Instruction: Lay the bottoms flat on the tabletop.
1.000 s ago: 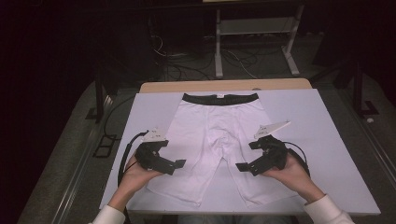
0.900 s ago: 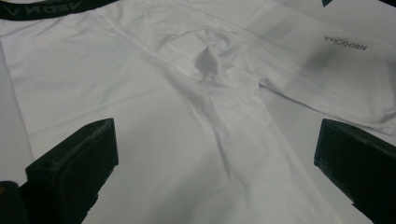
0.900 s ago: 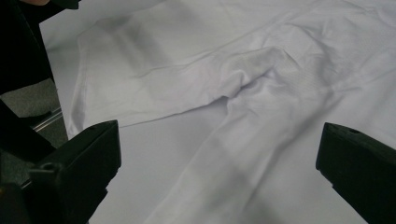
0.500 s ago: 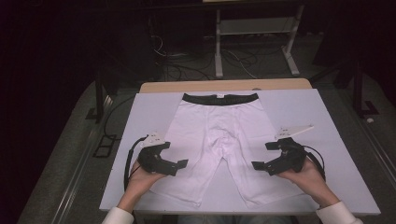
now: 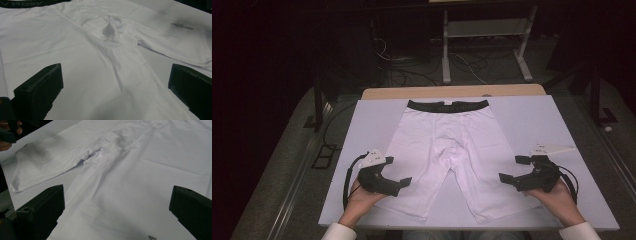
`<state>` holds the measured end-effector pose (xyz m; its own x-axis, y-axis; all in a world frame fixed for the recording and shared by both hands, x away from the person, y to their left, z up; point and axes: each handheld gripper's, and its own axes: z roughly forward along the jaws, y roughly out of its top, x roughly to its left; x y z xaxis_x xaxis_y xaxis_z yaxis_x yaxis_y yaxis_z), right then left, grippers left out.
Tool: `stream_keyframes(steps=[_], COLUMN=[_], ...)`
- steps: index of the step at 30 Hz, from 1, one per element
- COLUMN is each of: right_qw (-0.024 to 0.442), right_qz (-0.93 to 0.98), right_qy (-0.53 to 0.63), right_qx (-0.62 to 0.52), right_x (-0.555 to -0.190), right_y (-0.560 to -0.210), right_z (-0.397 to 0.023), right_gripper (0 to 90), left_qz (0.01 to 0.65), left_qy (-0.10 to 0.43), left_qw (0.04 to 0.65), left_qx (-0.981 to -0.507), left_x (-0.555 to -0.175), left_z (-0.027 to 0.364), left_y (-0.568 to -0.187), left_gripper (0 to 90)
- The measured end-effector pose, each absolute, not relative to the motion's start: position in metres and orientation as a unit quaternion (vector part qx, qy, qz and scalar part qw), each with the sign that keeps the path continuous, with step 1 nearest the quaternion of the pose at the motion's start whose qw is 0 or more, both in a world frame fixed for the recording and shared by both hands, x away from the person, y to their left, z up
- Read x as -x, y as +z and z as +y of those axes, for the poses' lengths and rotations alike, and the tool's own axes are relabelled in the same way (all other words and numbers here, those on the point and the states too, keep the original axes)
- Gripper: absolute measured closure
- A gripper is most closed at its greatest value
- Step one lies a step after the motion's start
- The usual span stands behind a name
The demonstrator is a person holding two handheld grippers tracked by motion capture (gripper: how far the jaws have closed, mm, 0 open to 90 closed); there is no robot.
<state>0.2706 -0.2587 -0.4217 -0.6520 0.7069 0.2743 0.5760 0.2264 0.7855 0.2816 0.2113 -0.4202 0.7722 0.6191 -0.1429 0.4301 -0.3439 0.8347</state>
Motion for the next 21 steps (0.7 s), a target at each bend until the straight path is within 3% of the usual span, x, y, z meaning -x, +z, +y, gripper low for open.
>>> stream_keyframes(steps=[21], right_qw=[0.102], right_qz=[0.766], right_qy=[0.471], right_qx=[-0.426], right_x=[-0.249], right_y=[-0.437], right_z=[-0.289], right_gripper=[0.2], left_qz=[0.338], left_qy=[0.112], left_qw=[0.489], left_qx=[-0.796], left_x=[-0.280], left_z=[0.238], left_y=[-0.423], left_gripper=[0.0])
